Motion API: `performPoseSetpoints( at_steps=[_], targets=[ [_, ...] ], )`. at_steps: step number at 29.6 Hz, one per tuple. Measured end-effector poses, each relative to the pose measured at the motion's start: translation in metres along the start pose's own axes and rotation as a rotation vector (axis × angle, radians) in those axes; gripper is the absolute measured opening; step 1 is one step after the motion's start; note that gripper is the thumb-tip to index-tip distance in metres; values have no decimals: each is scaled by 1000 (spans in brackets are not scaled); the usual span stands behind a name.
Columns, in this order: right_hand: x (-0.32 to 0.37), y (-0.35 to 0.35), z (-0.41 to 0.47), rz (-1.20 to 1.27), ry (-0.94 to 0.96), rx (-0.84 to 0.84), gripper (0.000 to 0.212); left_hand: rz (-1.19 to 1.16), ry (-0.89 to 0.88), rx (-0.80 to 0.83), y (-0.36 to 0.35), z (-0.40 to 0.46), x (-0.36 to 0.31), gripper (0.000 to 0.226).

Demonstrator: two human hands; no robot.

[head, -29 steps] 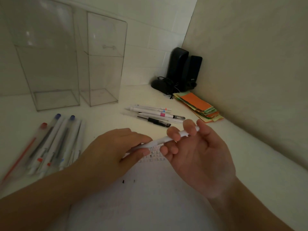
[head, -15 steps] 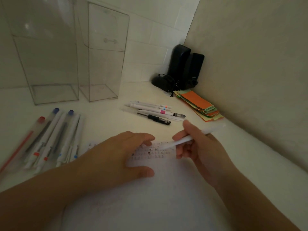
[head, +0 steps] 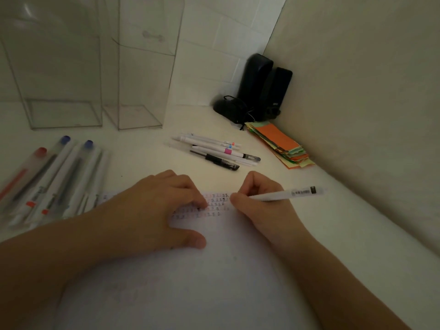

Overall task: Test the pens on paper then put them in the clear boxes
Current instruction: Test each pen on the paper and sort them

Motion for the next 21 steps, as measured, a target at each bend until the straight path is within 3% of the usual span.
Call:
performPoseSetpoints(
  at_steps=[6,21],
  targets=[
    [-5,-7,3,-23,97,-88,30,-30,35,31,-1,0,3,83],
    [-8,-8,3,-57,109,-69,27,-42,51,39,-1,0,2,82]
  ],
)
Point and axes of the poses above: each hand's wrist, its own z-axis towards the middle knuckle, its own y-axis out of the back of the hand, x = y × z, the point moved 1 cm from there along z, towards the middle knuckle, and after that the axes turned 7 degrees about z, right-handed, at the moved point
